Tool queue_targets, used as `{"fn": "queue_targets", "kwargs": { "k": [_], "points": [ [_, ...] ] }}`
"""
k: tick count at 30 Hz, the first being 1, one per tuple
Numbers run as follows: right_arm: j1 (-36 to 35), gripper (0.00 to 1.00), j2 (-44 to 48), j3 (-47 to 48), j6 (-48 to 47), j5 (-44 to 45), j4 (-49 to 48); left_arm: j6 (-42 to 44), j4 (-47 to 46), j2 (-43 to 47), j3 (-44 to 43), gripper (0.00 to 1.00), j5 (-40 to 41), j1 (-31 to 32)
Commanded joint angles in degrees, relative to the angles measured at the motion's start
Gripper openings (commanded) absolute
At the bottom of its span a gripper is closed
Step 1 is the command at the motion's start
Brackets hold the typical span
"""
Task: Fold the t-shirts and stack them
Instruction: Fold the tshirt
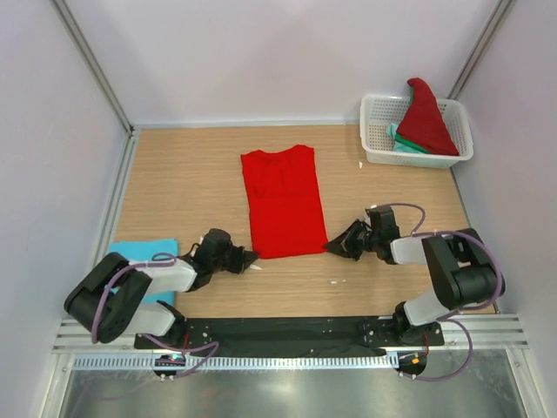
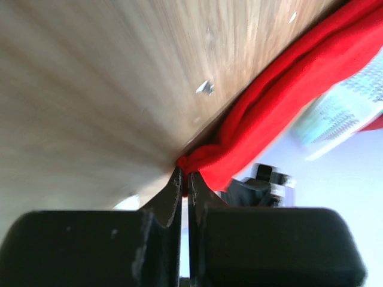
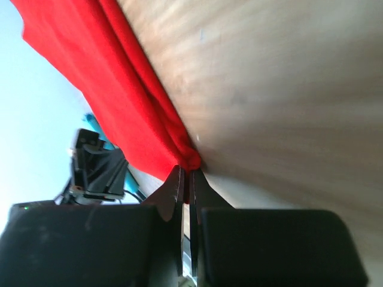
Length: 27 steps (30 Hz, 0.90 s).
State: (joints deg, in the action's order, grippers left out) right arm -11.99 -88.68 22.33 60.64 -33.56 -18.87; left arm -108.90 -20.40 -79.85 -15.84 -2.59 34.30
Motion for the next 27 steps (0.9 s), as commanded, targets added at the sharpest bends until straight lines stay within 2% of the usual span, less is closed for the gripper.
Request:
{"fn": "queue_targets", "kwargs": {
  "k": [1,5,11,15,19,22,23,27],
  "points": [
    [-0.9,0.02,7.7,1.7,-7.3,1.4,12.3,9.5,19.4,6.9,-2.0,0.00,3.2,-0.6],
    [-1.5,0.02,14.1,1.0,-10.5,0.0,20.6,12.0,28.7,19.0,-2.1,0.00,2.9,-0.4],
    [-5.6,0.02,22.7,-3.5,-8.4,-0.1,23.6,12.2,39.8,35.1,2.6,0.00,0.7,1.0],
    [-15.2,0.02,29.9,-6.0,-2.3,3.8,24.0,12.1,50.3,47.0,2.8,0.00,0.1,2.8],
    [-23.8,0.01,37.9,-7.4,5.9,8.9,27.0,12.4,65.3,61.3,0.2,0.00,0.7,3.0],
    [-29.1,0.01,43.0,-7.6,8.9,11.8,29.7,11.5,72.4,67.9,-0.2,0.00,-1.6,3.0],
    [-30.3,0.01,43.8,-7.5,10.5,12.3,31.3,11.1,73.8,72.0,-0.2,0.00,-2.2,3.0],
    [-33.8,0.01,47.1,-2.6,11.6,13.9,36.9,10.0,83.6,78.8,-3.9,0.00,-1.0,3.0]
  ]
}}
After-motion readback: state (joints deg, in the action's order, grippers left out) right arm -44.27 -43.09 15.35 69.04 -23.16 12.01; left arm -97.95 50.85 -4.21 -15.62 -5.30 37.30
